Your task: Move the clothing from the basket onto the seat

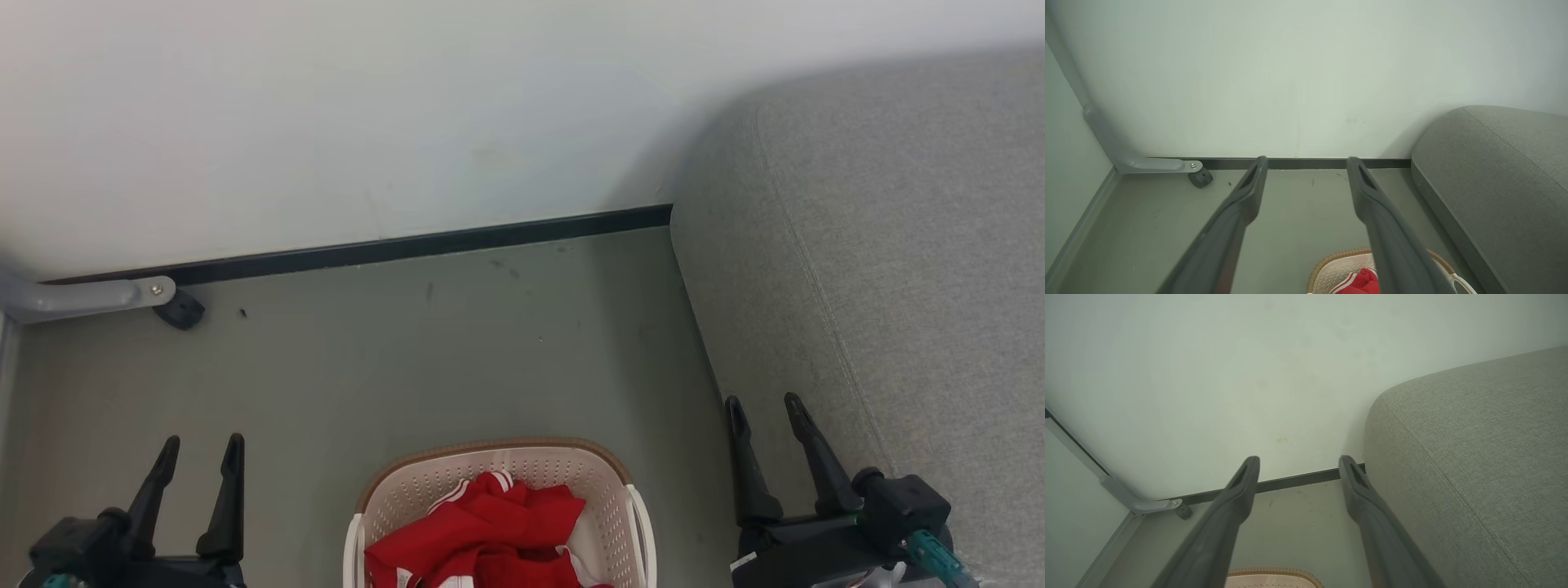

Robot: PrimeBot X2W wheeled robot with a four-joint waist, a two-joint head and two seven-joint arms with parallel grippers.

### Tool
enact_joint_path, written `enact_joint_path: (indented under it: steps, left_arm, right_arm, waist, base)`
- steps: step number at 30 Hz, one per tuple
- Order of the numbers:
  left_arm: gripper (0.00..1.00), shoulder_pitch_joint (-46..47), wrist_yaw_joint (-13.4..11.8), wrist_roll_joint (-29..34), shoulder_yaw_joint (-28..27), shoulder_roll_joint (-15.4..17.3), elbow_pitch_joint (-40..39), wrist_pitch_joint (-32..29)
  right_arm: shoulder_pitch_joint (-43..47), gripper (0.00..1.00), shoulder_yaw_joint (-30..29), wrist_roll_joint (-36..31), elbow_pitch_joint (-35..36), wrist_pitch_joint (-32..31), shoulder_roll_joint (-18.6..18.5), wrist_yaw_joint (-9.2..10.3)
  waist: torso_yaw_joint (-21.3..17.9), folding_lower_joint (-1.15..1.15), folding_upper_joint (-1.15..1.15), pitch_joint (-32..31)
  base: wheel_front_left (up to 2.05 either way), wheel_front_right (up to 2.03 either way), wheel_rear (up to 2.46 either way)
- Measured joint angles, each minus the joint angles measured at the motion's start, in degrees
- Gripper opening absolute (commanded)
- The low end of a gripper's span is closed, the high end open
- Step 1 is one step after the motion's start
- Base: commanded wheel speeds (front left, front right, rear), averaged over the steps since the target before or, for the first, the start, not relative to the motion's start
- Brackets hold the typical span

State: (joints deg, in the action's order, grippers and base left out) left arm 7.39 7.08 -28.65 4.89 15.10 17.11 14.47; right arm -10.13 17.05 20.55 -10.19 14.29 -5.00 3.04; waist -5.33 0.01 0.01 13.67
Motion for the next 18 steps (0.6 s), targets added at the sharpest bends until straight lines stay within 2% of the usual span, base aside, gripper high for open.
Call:
enact_joint_path:
  steps: [6,18]
  left_arm:
    - [1.0,1.86,0.05,-0.45,1.27,1.55,0.81,0.0]
    - [1.0,4.52,0.07,-2.18,10.24,5.98,0.93,-0.02]
  right_arm:
    - [-1.21,1.0,0.08,-0.51,0.62,0.01,0.68,0.07]
    - [-2.36,1.0,1.47,-2.05,2.11,0.02,1.51,1.0]
  waist:
    - [-1.23,0.0,0.0,3.29]
    - [-3.58,0.01,0.0,9.65]
  base:
    - [0.0,0.0,0.0]
    - [0.0,0.0,0.0]
